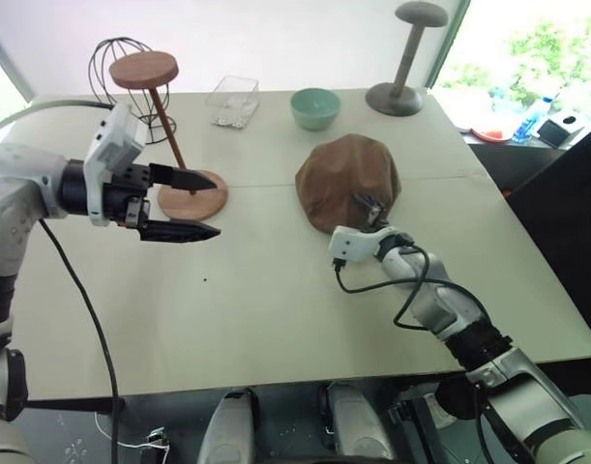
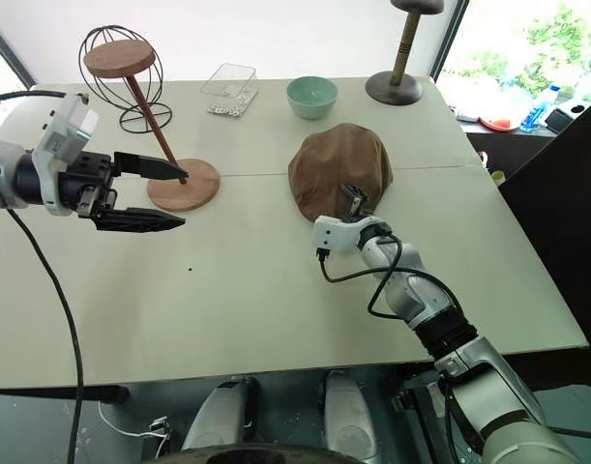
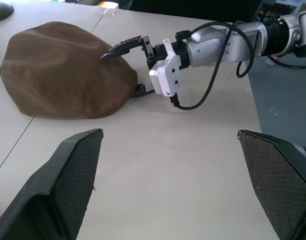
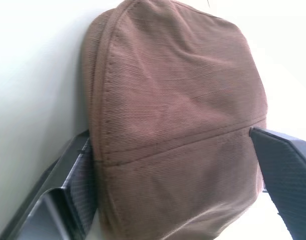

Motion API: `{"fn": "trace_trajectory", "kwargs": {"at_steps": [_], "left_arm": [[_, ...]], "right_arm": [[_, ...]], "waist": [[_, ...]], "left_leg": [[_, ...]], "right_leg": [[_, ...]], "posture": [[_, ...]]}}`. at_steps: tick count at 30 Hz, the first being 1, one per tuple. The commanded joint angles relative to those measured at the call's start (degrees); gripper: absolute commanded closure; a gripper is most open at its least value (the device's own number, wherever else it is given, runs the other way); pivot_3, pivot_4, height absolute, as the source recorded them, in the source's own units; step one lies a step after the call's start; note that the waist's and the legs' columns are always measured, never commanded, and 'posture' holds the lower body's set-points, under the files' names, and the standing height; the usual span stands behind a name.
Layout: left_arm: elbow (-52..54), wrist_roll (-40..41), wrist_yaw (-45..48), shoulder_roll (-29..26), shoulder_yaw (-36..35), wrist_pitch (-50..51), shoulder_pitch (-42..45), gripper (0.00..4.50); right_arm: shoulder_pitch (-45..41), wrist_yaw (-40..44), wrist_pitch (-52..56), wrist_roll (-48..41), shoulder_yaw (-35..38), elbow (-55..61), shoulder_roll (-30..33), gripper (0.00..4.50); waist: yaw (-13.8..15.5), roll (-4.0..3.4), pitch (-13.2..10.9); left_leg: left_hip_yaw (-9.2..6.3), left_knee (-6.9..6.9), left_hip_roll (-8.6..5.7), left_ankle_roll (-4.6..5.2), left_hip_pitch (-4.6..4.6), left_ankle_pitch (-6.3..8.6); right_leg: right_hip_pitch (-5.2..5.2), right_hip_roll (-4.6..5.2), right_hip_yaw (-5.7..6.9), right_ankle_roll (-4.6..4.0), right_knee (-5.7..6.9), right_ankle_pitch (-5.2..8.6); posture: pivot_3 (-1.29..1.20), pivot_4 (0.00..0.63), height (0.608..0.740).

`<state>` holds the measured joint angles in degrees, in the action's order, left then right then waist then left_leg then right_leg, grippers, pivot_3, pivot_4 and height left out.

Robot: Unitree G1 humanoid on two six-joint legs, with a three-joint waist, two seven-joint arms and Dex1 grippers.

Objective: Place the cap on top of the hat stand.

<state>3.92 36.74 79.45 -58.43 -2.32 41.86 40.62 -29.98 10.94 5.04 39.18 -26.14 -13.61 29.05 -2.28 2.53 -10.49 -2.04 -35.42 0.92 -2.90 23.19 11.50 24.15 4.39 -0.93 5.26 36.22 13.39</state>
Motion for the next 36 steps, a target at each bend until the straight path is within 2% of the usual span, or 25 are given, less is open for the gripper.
{"fn": "trace_trajectory", "kwargs": {"at_steps": [1,3,5,8,10,19,24,27,31,36], "left_arm": [[0.73,0.1,-0.43,-0.13,-0.94,-0.01,0.97,0.0],[0.8,0.22,-0.87,0.11,-1.13,0.08,0.95,0.0],[0.76,0.34,-1.29,0.32,-1.33,0.17,0.94,0.0],[0.82,0.39,-1.67,0.51,-1.45,0.12,0.77,0.0],[0.87,0.47,-1.94,0.55,-1.63,0.16,0.71,0.0],[1.19,1.48,-6.23,2.01,-4.37,0.73,0.03,0.0],[4.94,4.24,-14.61,3.54,-11.81,3.31,-3.38,0.0],[7.95,5.67,-21.74,5.36,-18.1,4.48,-6.38,0.0],[12.47,6.25,-32.66,8.46,-27.32,5.51,-11.82,0.0],[14.83,7.78,-38.01,6.65,-40.96,7.64,-19.55,0.0]], "right_arm": [[0.47,0.38,-0.04,0.15,0.48,-4.3,-0.3,1.93],[0.5,0.19,-0.02,0.2,1.04,-4.22,-0.48,2.97],[0.51,1.16,-0.36,-0.69,1.54,-4.02,-0.5,2.97],[0.81,1.47,-0.69,-1.15,2.41,-3.35,-0.25,3.75],[0.75,1.49,-0.58,-1.24,3.27,-2.92,-0.2,4.45],[-1.42,3.34,-0.4,-3.21,7.22,0.03,0.24,4.45],[-7.82,7.53,2.26,-7.48,12.36,4.42,0.86,4.45],[-15.51,8.58,1.74,-9.51,14.37,3.68,0.91,4.45],[-30.44,7.4,-3.71,-10.74,13.79,-3.87,-0.25,4.45],[-47.9,4.39,-13.1,-12.93,12.85,-18.17,-5.3,4.45]], "waist": [[-0.12,0.0,0.0],[-0.07,-0.02,-0.01],[-0.04,-0.02,-0.01],[-0.05,-0.02,-0.01],[-0.04,-0.02,-0.01],[-0.05,-0.03,-0.02],[-0.18,-0.19,-0.13],[-0.38,-0.39,-0.26],[-0.97,-0.6,-0.39],[-1.82,-0.6,-0.39]], "left_leg": [[0.0,0.0,0.0,0.0,0.0,0.0],[0.0,0.0,0.0,0.0,0.01,0.0],[-0.03,0.01,0.0,0.0,0.02,0.0],[-0.02,0.02,-0.01,0.0,0.08,0.0],[-0.03,0.02,-0.01,0.0,0.08,0.0],[-0.03,0.02,-0.01,0.0,0.08,0.0],[-0.04,0.03,-0.01,0.0,0.11,0.0],[-0.03,0.04,-0.01,0.0,0.16,0.0],[-0.01,0.17,0.0,0.0,0.15,0.0],[-0.04,0.35,0.04,0.05,0.16,0.03]], "right_leg": [[0.0,0.0,-0.01,0.0,0.0,0.0],[0.0,0.0,-0.01,0.0,0.0,0.0],[0.0,0.0,0.0,0.0,0.0,0.01],[0.05,-0.01,0.0,0.01,0.0,0.01],[0.05,-0.01,0.0,0.01,0.0,0.01],[0.05,-0.01,0.0,0.02,0.0,0.01],[0.1,-0.01,-0.01,0.03,0.0,0.0],[0.18,-0.01,-0.01,0.13,0.0,-0.06],[0.31,-0.01,-0.04,0.26,0.05,-0.14],[0.43,-0.06,-0.03,0.27,0.1,-0.14]], "posture": [[0.0,0.15,0.74],[0.0,0.15,0.74],[0.0,0.15,0.74],[0.0,0.15,0.74],[0.0,0.15,0.74],[0.0,0.15,0.74],[0.0,0.15,0.74],[0.0,0.15,0.74],[0.0,0.15,0.74],[0.0,0.15,0.74]]}}
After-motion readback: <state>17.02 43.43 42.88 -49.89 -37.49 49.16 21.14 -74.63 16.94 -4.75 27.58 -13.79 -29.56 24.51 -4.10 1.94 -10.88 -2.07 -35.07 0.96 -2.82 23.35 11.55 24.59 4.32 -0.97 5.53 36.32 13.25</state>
